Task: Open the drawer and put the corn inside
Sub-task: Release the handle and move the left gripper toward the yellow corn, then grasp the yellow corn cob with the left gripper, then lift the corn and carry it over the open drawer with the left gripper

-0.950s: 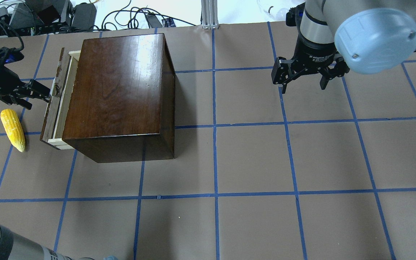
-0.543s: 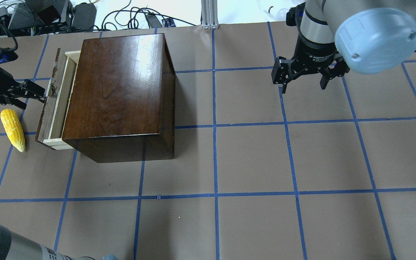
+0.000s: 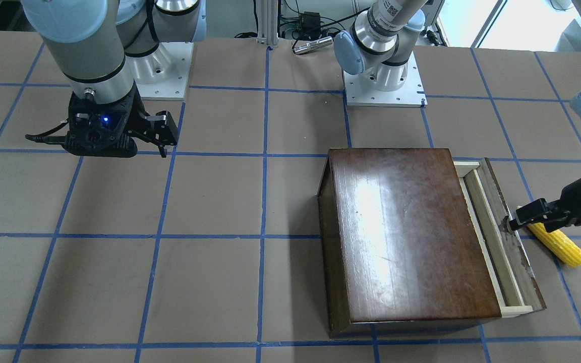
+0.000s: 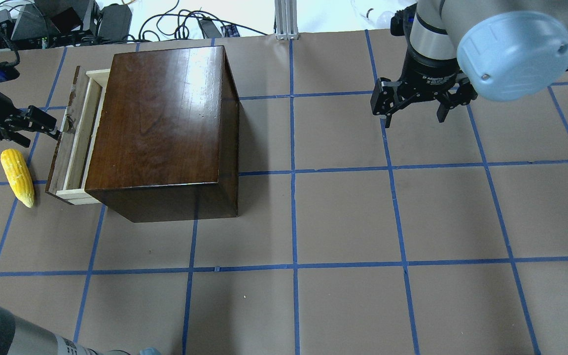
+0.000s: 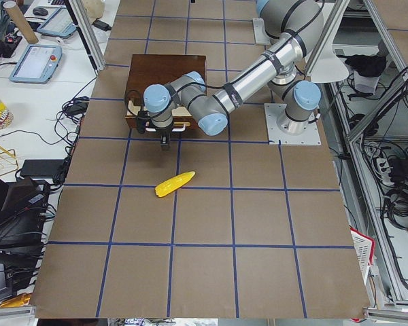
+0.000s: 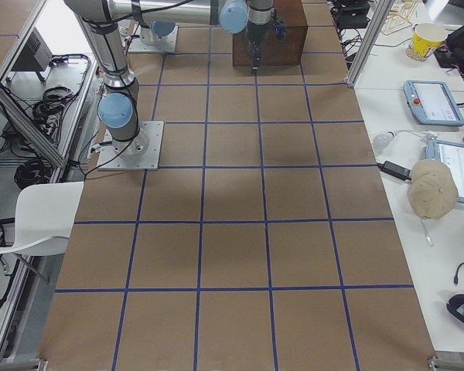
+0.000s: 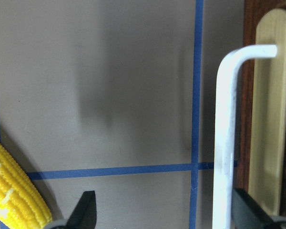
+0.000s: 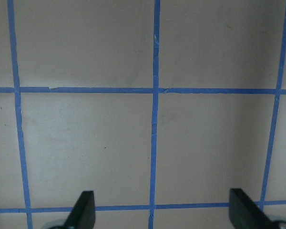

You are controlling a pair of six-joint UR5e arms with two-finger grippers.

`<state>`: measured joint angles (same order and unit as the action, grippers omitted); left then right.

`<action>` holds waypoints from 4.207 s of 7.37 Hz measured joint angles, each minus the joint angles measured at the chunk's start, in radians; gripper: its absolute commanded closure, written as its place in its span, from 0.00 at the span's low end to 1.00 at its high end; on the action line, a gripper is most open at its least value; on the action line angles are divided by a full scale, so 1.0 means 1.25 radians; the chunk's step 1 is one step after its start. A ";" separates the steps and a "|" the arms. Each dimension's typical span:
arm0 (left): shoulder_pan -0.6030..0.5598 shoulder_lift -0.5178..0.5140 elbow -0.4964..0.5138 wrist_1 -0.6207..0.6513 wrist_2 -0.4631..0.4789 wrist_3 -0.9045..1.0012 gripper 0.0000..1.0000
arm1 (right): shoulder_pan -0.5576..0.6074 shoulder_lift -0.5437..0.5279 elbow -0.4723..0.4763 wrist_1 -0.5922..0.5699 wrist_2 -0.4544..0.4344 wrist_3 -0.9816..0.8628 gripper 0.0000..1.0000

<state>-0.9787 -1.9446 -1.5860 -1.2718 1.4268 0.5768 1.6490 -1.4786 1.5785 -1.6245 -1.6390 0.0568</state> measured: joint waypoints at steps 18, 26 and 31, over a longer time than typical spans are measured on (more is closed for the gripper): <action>0.126 -0.195 0.026 0.250 0.100 0.015 0.75 | 0.000 0.000 -0.001 0.000 0.001 0.000 0.00; 0.118 -0.152 0.042 0.174 0.136 0.031 1.00 | 0.000 0.000 -0.001 0.000 0.001 0.000 0.00; -0.018 0.021 0.133 -0.071 0.126 0.037 1.00 | 0.000 0.000 -0.001 0.000 0.001 0.000 0.00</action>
<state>-1.0017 -1.9189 -1.4192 -1.3608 1.5847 0.6235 1.6490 -1.4788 1.5772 -1.6245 -1.6373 0.0567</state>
